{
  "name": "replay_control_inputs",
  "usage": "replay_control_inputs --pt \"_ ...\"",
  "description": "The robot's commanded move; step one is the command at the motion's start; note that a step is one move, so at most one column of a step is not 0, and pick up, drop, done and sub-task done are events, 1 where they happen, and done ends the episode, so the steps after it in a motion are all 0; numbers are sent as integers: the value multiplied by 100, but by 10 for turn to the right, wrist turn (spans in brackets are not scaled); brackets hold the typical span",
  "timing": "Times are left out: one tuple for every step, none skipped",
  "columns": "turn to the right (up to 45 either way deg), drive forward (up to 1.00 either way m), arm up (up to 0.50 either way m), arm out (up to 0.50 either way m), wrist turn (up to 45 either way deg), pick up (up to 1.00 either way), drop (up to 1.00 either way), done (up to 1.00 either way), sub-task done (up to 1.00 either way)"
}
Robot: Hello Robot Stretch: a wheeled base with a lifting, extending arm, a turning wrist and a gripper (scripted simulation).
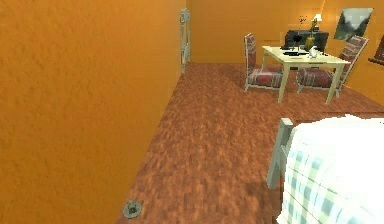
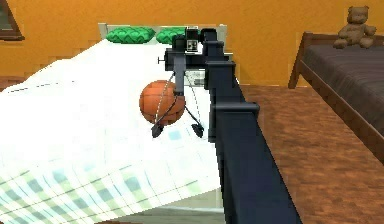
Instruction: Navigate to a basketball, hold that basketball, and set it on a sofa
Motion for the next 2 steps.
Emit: replay_control_inputs --pt "0 0 0 0 450 0 0 0 0" --pt "0 0 0 0 450 0 0 0 0"
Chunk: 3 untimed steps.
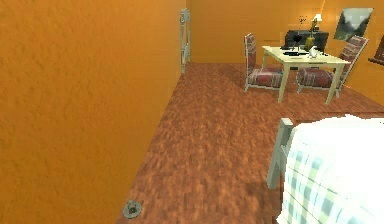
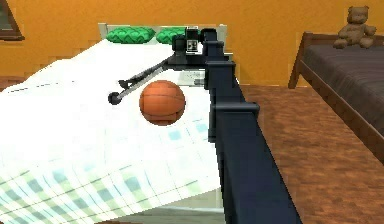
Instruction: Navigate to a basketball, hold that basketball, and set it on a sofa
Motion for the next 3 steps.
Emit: replay_control_inputs --pt "0 0 0 0 450 0 0 0 0" --pt "0 0 0 0 120 0 0 0 0" --pt "0 0 -20 0 0 0 0 0 0"
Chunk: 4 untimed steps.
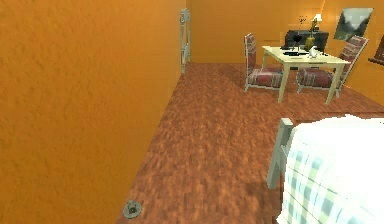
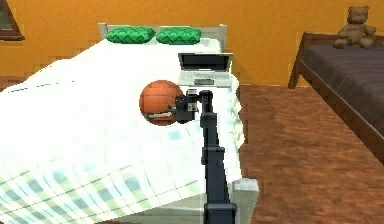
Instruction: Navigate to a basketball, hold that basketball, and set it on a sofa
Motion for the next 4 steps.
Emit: replay_control_inputs --pt "0 0 0 0 0 100 0 0 0" --pt "0 0 10 0 0 0 0 0 0" --pt "0 0 10 0 0 0 0 0 0" --pt "0 0 0 0 -450 0 0 0 0"
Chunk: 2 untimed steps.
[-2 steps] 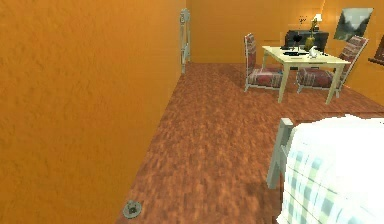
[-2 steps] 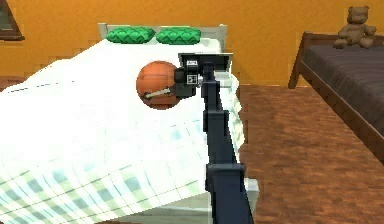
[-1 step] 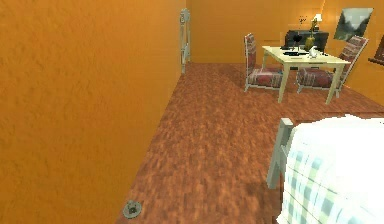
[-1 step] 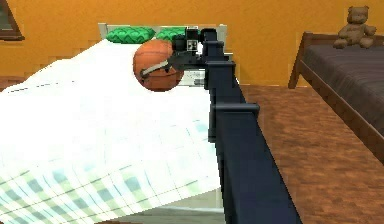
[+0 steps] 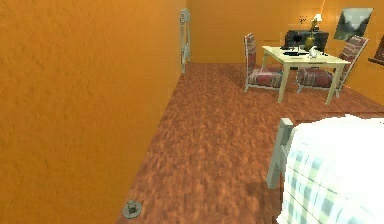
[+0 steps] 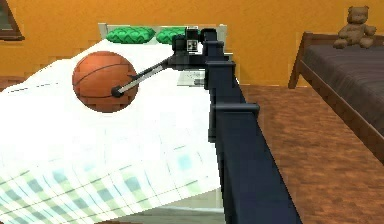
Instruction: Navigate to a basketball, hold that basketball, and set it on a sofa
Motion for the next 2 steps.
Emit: replay_control_inputs --pt "0 0 0 0 -450 0 0 0 0" --pt "0 0 0 0 -60 0 0 0 0"
